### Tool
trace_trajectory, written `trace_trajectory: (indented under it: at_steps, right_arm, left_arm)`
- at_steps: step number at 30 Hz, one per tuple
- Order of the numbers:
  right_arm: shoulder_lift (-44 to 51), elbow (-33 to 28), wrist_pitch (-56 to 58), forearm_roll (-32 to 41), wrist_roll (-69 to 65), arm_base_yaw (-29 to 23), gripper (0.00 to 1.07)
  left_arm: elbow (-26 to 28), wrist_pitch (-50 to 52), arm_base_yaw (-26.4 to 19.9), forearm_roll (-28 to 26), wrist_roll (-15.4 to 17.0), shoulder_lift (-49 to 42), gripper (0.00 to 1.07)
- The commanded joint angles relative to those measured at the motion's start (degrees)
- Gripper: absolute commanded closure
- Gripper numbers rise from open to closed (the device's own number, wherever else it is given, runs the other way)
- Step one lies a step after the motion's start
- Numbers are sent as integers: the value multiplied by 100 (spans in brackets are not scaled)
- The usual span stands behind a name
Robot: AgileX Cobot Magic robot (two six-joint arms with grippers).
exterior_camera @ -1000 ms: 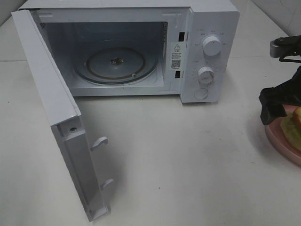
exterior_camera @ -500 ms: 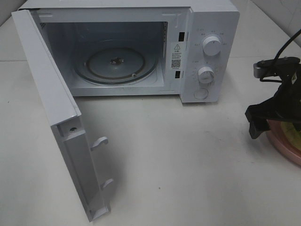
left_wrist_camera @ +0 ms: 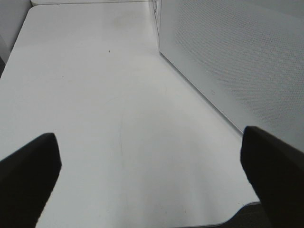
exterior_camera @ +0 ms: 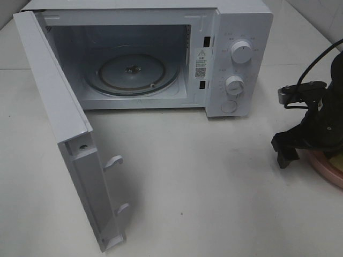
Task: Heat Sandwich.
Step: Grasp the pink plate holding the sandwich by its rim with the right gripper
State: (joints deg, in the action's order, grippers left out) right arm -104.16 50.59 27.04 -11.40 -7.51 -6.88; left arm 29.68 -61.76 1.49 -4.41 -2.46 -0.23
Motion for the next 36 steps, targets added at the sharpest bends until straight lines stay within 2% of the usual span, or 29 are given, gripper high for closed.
trace_trajectory:
  at_steps: [1, 14, 16, 17, 19, 20, 21, 23, 24, 25, 26, 27, 28, 36]
  right_arm:
    - [-92, 23, -63, -63, 46, 23, 18]
    - [-132, 23, -29, -80, 218, 23, 23]
    - [-132, 23, 23, -189, 195, 23, 33]
    - [-132, 23, 23, -189, 195, 23, 33]
    - [-132, 23, 34, -218, 183, 23, 43]
    - [-132, 23, 40, -264, 183, 23, 55]
    - [-132, 23, 40, -264, 183, 23, 55]
    - [-132, 23, 52, -350, 183, 23, 69]
    - [-132, 23, 57, -361, 183, 23, 82]
    - [-132, 23, 63, -361, 183, 23, 88]
    - [-132, 23, 63, -361, 183, 23, 88]
    - [-132, 23, 69, -361, 183, 23, 95]
    - [-132, 23, 103, -361, 183, 23, 107]
    - [-132, 23, 138, -361, 183, 23, 107]
  left_arm:
    - [-6, 34, -29, -52, 34, -132, 9]
    - [-6, 34, -29, -52, 34, -132, 9]
    - [-6, 34, -29, -52, 34, -132, 9]
    - [-6, 34, -29, -52, 34, -132, 9]
    - [-6, 34, -29, -52, 34, -132, 9]
    - [-6, 34, -29, -52, 34, -132, 9]
    - [-6, 34, -29, -52, 34, -132, 9]
    - [-6, 34, -29, -52, 34, -132, 9]
    - [-6, 34, -29, -52, 34, -132, 9]
    - [-6, 34, -29, -52, 34, -132, 9]
    - [-6, 34, -29, -52, 34, -132, 9]
    - [-6, 34, -29, -52, 34, -132, 9]
    - [-6, 34, -29, -52, 34, -132, 9]
    - [-6, 34, -29, -52, 34, -132, 9]
